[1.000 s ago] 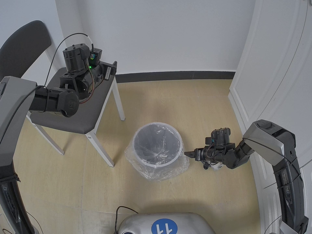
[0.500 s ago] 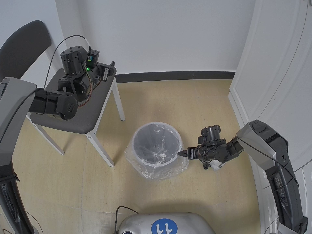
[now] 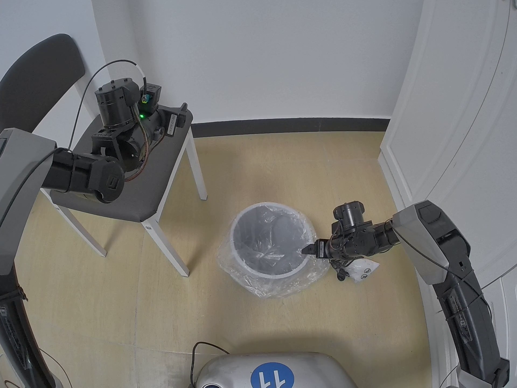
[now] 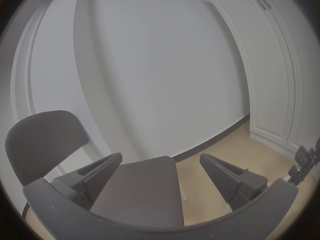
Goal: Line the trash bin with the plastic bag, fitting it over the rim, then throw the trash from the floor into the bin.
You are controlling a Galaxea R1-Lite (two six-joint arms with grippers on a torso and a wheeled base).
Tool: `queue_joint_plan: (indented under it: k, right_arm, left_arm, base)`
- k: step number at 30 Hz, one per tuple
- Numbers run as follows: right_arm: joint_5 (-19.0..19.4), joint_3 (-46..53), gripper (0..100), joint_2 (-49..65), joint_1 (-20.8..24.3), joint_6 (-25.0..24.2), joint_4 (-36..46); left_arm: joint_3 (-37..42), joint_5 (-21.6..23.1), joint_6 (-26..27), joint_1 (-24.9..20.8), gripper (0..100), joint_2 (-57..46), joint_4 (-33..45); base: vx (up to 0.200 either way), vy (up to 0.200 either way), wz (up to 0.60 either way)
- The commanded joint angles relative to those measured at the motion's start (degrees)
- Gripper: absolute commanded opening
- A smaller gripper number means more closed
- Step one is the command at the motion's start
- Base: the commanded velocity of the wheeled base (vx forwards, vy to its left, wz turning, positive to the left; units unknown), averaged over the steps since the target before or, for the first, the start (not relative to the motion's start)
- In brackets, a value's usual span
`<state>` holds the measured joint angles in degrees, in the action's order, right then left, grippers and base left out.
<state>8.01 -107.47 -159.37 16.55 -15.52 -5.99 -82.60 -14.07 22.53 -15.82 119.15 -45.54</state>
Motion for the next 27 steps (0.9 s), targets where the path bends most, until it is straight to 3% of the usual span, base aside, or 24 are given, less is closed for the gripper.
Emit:
queue_joint_plan:
  k: [1, 11, 13, 22, 27]
  right_arm:
    - [1.75, 2.18, 100, 2.31, -0.82, -0.83, -0.43]
    - [3.94, 3.76, 100, 4.94, -0.47, -3.82, -0.78]
    - [6.05, 5.26, 100, 6.61, -0.38, -4.52, -0.69]
    - [10.71, 10.09, 100, 10.22, -2.32, -3.47, -0.78]
    - [10.36, 9.12, 100, 7.67, -2.76, -1.71, -1.13]
  left_arm:
    - [1.3, 0.18, -0.03, 0.53, 100, -1.2, -0.16]
    - [4.12, 0.18, 0.06, 1.15, 100, -1.29, -2.71]
    - [4.38, 0.18, 0.06, 1.32, 100, -1.2, -2.8]
    - [5.35, 0.27, 0.06, 1.76, 100, -1.29, -3.94]
    - [6.58, 0.27, 0.15, 1.94, 100, -1.29, -5.61]
  base:
    - [0.0, 0.0, 0.0]
    - [0.0, 0.0, 0.0]
    - [0.0, 0.0, 0.0]
    - [0.0, 0.0, 0.0]
    - [0.0, 0.0, 0.0]
